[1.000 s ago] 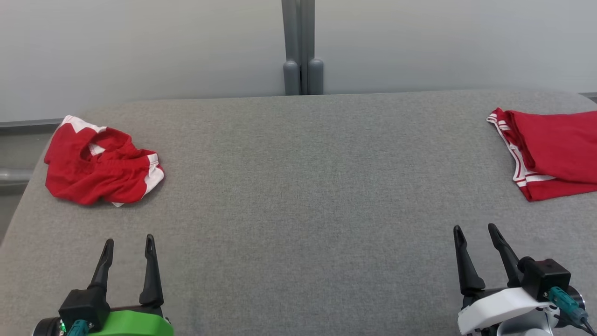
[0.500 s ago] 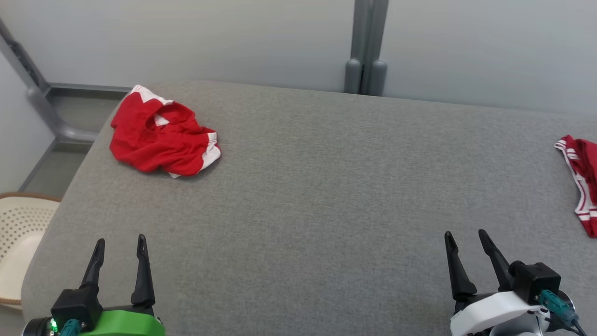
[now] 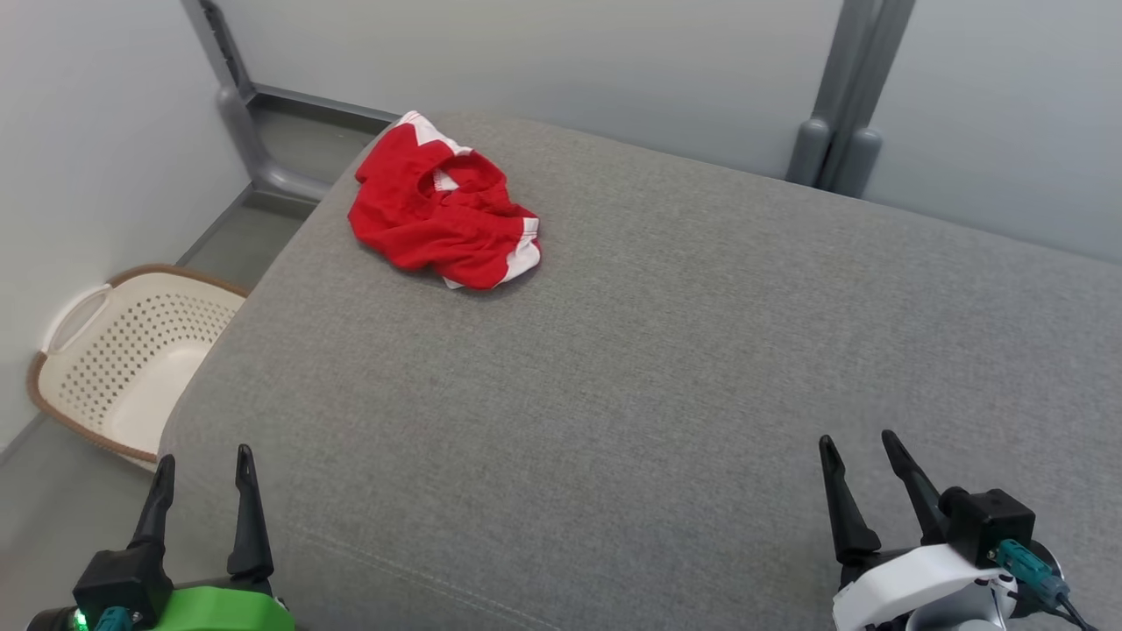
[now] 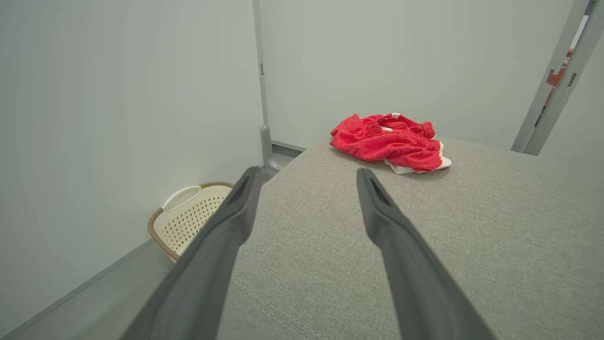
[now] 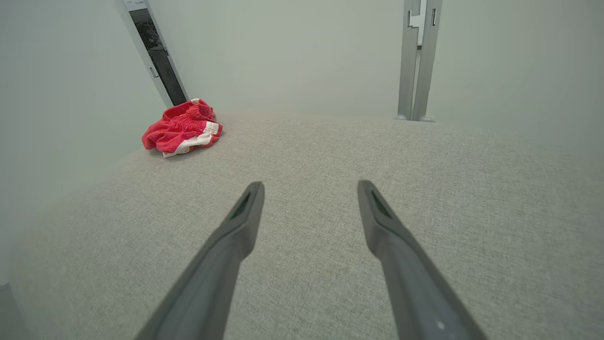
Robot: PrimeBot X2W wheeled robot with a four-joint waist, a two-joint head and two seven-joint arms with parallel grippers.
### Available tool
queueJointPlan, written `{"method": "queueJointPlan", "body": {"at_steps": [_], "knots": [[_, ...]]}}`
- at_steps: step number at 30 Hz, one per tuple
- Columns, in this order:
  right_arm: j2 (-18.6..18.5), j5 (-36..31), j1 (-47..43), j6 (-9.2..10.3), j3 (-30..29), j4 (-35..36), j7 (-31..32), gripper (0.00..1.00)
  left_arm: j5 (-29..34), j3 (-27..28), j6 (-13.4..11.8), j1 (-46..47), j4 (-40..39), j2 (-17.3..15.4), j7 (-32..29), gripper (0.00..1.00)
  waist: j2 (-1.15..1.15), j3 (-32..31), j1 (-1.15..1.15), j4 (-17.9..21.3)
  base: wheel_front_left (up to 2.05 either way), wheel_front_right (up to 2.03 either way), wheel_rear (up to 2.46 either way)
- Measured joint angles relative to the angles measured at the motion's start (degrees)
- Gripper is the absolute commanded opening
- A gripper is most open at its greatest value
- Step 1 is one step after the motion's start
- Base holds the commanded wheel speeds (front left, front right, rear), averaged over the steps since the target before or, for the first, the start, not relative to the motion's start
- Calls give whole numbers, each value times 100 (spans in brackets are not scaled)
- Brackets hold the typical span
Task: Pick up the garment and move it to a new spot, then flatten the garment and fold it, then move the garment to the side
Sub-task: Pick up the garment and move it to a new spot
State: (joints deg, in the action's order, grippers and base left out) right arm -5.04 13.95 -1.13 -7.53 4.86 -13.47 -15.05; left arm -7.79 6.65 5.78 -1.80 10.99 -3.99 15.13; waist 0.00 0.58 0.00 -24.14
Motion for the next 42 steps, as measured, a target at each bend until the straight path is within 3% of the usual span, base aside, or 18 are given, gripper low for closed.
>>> {"method": "queueJointPlan", "body": {"at_steps": [9,20,28,42], "knots": [[-46,0,51,0,62,-16,0,100,-53,120,-37,-29,-49,14,0,100,0,122,0,-310,0,0,0],[-220,-29,231,0,19,22,0,100,-175,149,-73,435,-51,62,0,100,0,357,0,-23,0,0,0],[-582,-141,689,0,-168,282,5,100,-303,224,-15,2114,210,-81,0,100,0,883,0,344,0,0,0],[-899,-311,1124,0,-1101,1078,9,100,-513,235,70,4935,1359,-910,-319,100,0,2189,-1,1363,0,0,0]]}}
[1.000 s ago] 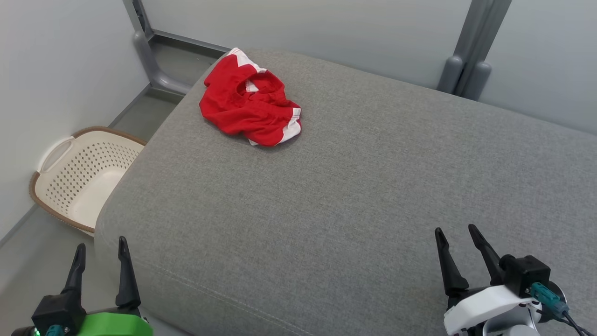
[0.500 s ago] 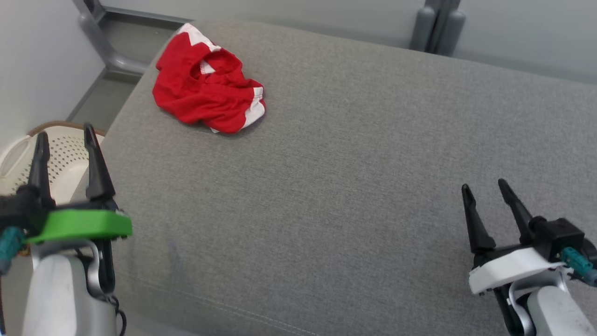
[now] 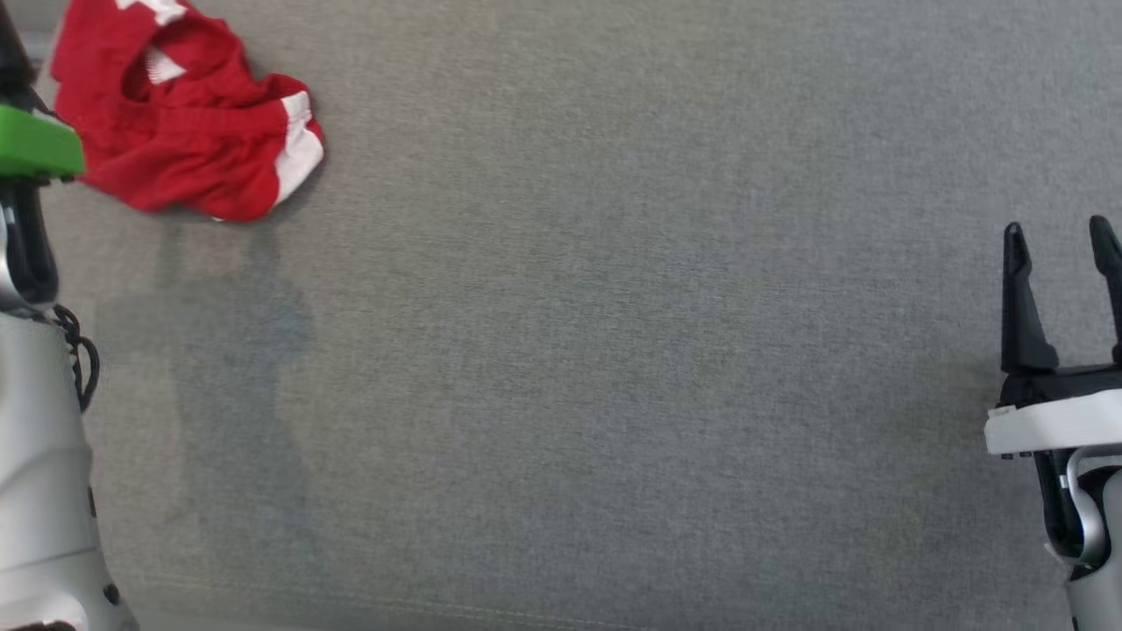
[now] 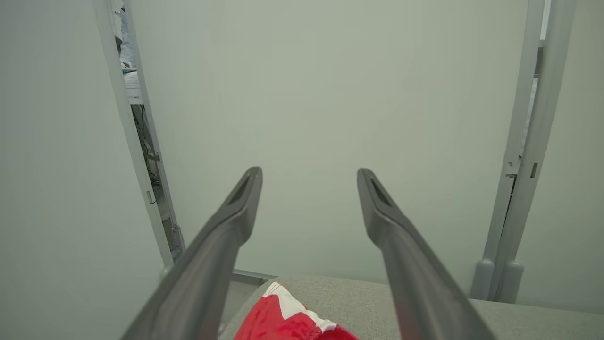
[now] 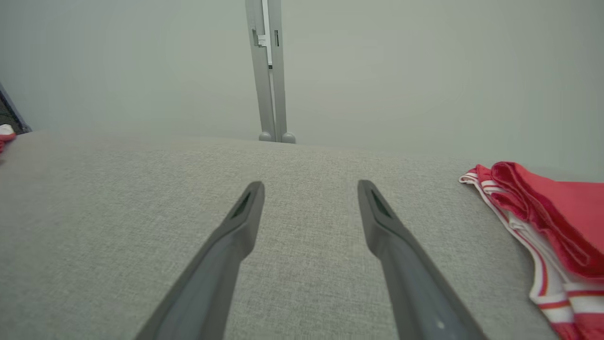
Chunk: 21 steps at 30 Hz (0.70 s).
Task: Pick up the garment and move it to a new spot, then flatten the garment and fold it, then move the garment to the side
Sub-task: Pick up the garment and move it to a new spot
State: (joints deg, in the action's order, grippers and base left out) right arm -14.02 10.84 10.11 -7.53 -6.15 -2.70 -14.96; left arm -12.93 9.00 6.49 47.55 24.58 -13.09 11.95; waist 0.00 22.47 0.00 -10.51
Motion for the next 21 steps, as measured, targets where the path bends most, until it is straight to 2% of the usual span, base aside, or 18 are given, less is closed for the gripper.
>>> {"method": "queueJointPlan", "body": {"at_steps": [5,12,19,21], "knots": [[-3,-38,88,0,-100,268,24,100,-136,24,14,535,715,-240,-246,100,0,430,0,369,0,0,0],[41,-65,116,0,-99,386,27,100,-421,98,41,801,1957,-450,-631,100,0,856,-1,794,0,0,0],[51,-73,154,0,-108,388,27,100,-721,144,63,908,3058,-636,-1400,100,0,1088,0,1087,0,0,0],[79,-98,160,0,-104,400,31,100,-783,76,66,1020,3386,-704,-1813,100,0,1117,0,1140,0,0,0]]}}
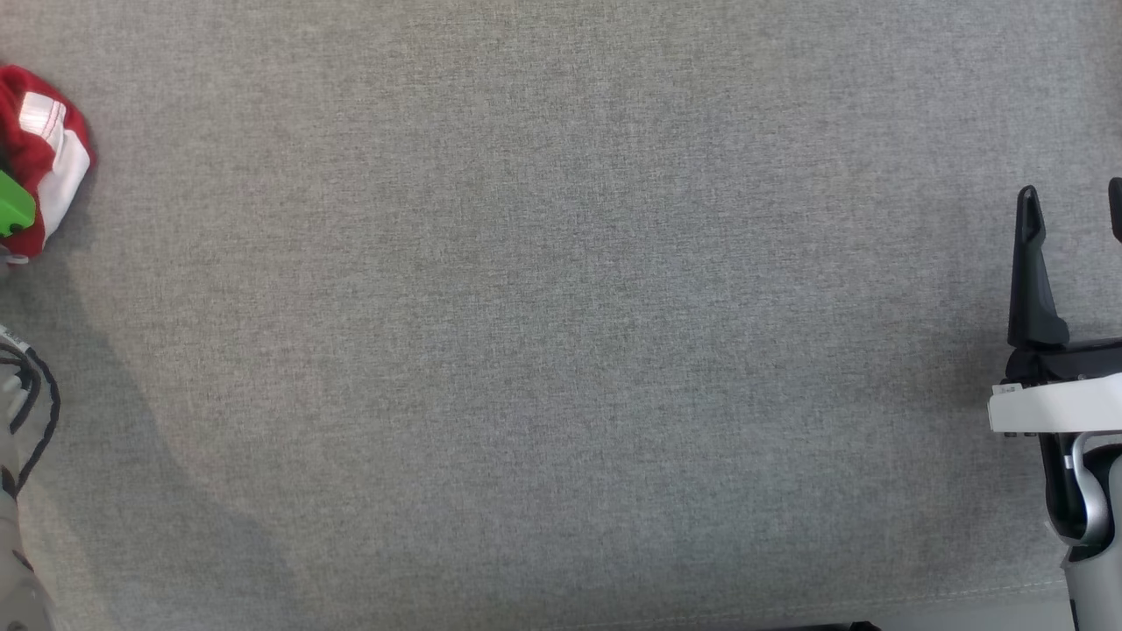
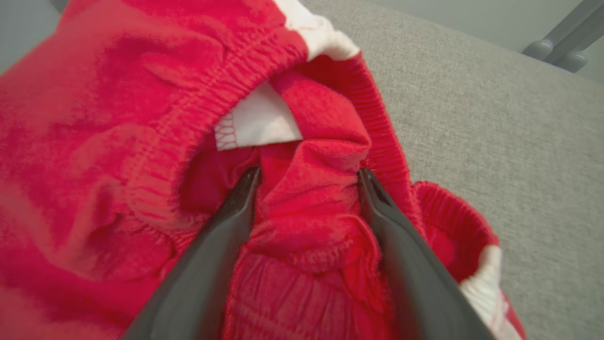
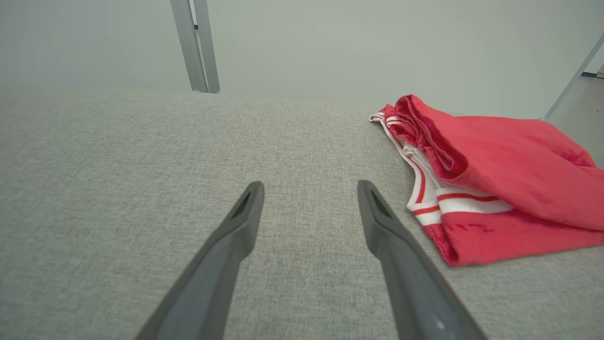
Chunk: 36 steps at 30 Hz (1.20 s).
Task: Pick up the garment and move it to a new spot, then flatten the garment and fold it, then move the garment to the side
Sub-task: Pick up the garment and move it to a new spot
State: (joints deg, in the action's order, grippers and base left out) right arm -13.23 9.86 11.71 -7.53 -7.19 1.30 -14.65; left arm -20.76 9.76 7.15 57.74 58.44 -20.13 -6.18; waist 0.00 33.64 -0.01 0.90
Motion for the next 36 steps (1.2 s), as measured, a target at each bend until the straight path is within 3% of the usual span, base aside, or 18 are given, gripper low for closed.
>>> {"method": "queueJointPlan", "body": {"at_steps": [3,4,5,21,30,36], "knots": [[26,-8,14,0,29,11,4,100,-41,-80,19,131,238,-93,-339,100,0,-3,0,24,0,0,0],[27,-8,18,0,35,13,11,100,-42,-76,19,133,250,-99,-312,31,0,-4,0,34,0,0,0],[27,-8,22,0,36,13,19,100,-48,-78,19,136,267,-103,-236,0,0,-10,0,43,0,0,0],[191,40,20,0,143,-354,-7,100,40,-630,23,216,-21,-126,811,0,0,-619,0,7,0,0,0],[374,107,-15,0,214,-734,-34,100,-93,-1205,23,342,-1069,-157,1081,0,0,-1133,0,-10,0,0,0],[589,114,-89,0,236,-834,-38,100,-259,-1668,23,348,-2191,-77,847,0,0,-1510,1,139,0,0,0]]}}
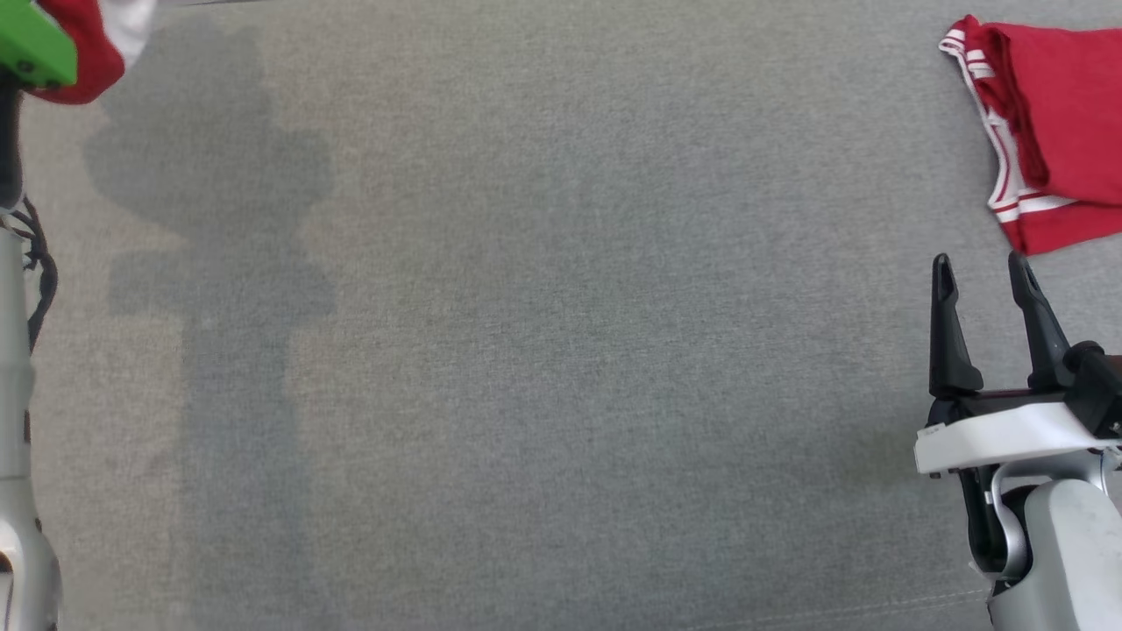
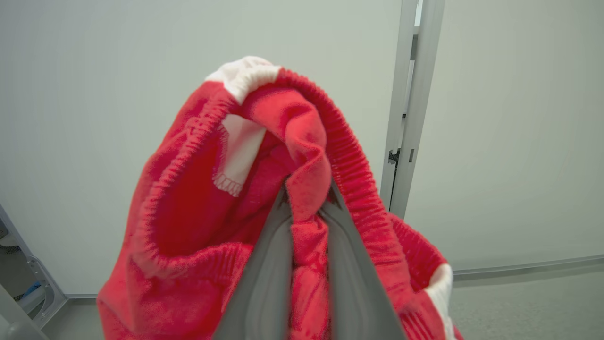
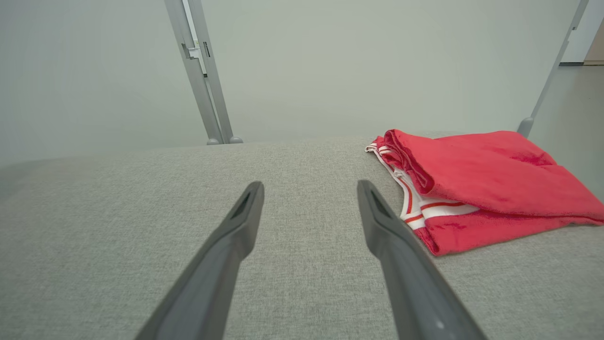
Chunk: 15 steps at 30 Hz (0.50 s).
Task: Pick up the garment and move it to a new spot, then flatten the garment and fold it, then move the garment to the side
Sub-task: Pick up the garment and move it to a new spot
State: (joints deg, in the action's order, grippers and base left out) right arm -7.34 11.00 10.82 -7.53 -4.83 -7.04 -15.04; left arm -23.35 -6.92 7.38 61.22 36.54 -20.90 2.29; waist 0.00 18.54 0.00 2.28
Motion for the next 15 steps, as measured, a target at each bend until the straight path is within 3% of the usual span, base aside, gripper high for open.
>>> {"method": "queueJointPlan", "body": {"at_steps": [8,15], "knots": [[181,18,-119,0,-7,-91,-1,100,-83,-777,0,-88,-1423,483,-487,0,0,-298,0,563,0,0,0],[316,70,-181,0,63,-178,-1,100,-136,-1308,-14,-683,-1749,1070,-567,0,0,-486,0,1128,0,0,0]]}}
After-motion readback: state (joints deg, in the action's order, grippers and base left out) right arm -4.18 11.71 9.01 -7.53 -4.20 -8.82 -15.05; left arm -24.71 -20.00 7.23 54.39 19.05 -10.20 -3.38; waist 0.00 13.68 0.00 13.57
